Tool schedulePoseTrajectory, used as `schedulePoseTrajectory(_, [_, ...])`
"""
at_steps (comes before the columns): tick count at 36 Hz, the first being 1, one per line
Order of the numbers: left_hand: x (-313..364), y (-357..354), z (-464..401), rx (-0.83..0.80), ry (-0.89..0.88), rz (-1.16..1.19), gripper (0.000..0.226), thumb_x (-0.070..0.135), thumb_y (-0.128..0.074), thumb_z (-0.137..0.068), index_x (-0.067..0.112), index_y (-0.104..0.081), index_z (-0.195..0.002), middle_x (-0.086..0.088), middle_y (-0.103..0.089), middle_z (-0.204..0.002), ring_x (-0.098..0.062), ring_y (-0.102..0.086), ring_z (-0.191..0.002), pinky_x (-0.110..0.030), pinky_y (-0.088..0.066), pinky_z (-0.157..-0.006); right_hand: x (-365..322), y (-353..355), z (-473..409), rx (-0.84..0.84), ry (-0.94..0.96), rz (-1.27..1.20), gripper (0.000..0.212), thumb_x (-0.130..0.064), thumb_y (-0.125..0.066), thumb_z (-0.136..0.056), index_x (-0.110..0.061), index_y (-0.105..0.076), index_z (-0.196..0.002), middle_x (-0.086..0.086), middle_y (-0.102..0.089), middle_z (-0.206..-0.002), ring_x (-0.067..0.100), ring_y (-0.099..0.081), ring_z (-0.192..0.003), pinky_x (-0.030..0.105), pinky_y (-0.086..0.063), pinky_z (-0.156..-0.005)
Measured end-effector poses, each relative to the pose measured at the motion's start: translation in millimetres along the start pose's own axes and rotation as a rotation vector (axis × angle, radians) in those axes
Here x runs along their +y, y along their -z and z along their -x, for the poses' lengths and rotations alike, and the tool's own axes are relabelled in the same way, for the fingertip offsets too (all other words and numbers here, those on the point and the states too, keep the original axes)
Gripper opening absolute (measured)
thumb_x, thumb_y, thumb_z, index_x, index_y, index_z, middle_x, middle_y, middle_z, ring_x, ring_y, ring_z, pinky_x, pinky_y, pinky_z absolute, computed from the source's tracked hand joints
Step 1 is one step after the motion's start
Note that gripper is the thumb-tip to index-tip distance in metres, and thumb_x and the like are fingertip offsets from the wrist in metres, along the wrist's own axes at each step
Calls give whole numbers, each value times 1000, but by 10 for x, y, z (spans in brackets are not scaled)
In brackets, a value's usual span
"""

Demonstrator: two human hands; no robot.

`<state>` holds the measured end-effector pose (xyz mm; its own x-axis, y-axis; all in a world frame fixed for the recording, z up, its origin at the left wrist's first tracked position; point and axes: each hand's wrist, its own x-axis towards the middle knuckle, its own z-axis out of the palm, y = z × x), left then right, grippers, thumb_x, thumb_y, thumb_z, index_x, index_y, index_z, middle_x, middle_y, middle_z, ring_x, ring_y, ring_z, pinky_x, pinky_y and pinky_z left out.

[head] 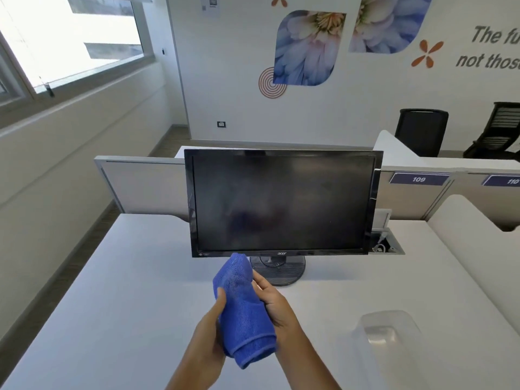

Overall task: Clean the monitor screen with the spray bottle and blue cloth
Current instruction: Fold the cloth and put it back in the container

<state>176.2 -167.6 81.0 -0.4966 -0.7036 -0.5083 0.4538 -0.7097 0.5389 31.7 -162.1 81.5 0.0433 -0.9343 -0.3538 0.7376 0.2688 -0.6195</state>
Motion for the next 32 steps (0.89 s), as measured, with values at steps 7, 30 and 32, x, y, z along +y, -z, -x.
schedulePoseTrajectory(7, [-218,112,229,2,-90,-166,38,22,-91,-84,10,-84,-119,-24,-78,-130,-36,-79,-117,-43,-66,-92,90,68,267,130,4,270,25,-8,-56,-107,-11,-77,-121,24,-76,-127,33,-75,-108,47,-61,-97])
schedulePoseTrajectory(30, [-913,-342,434,271,-85,-203,40,26,-70,-104,11,-57,-138,-17,-77,-117,-34,-75,-105,-45,-59,-84,-22,604,1272,327,75,759,44,-26,-87,-74,-10,-73,-113,3,-84,-106,24,-78,-108,39,-62,-97])
schedulePoseTrajectory(32, [-991,-408,426,263,-42,-225,47,27,-74,-101,14,-55,-142,-17,-76,-123,-37,-73,-114,-54,-58,-102,-80,690,1329,326,73,770,35,-15,-82,-82,-9,-72,-115,4,-84,-108,25,-78,-110,41,-61,-101])
